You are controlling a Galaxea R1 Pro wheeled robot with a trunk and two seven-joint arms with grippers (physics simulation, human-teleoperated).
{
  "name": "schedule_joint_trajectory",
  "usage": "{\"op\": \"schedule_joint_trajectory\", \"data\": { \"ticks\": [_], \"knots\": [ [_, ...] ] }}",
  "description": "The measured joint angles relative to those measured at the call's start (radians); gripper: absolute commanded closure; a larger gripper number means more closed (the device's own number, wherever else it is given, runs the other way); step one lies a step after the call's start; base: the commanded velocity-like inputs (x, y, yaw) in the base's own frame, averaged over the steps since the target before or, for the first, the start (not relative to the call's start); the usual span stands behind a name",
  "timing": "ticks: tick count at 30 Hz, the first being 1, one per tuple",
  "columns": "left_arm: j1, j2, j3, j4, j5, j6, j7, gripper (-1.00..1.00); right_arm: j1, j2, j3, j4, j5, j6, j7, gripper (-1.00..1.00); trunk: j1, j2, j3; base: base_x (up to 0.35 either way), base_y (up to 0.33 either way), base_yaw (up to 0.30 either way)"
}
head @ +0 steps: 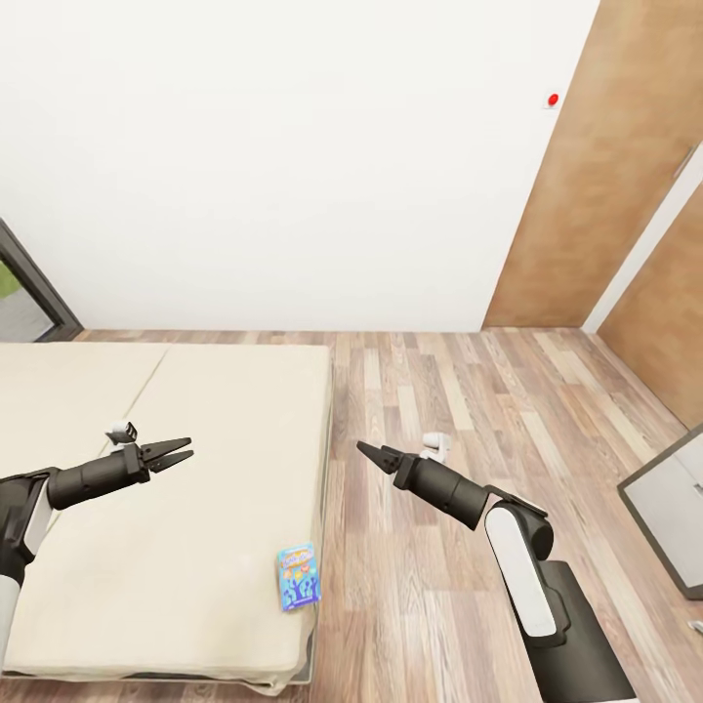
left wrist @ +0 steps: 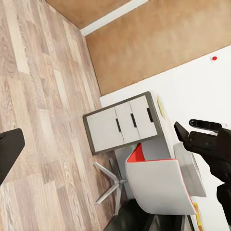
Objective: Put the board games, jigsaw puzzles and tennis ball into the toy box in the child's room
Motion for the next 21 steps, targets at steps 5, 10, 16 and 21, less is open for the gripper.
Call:
{"op": "schedule_joint_trajectory", "data": {
  "ticks": [5,10,16,21],
  "knots": [
    [0.000,0.001,0.000,0.000,-0.001,0.000,-0.001,-1.00,0.000,0.000,0.000,0.000,0.000,0.000,0.000,-1.00,0.000,0.000,0.008,0.000,0.000,0.000],
    [0.000,0.001,0.000,0.000,-0.001,0.000,-0.001,-1.00,0.000,0.000,0.000,0.000,0.000,0.000,0.000,-1.00,0.000,0.000,0.017,0.000,0.000,0.000],
    [0.000,0.001,0.000,0.000,0.000,0.000,-0.001,-1.00,0.000,0.000,0.000,0.000,0.000,0.000,0.000,-1.00,0.000,0.000,0.027,0.000,0.000,0.000],
    [0.000,0.001,0.000,0.000,0.000,0.000,-0.001,-1.00,0.000,0.000,0.000,0.000,0.000,0.000,0.000,-1.00,0.000,0.000,0.035,0.000,0.000,0.000]
  ]
}}
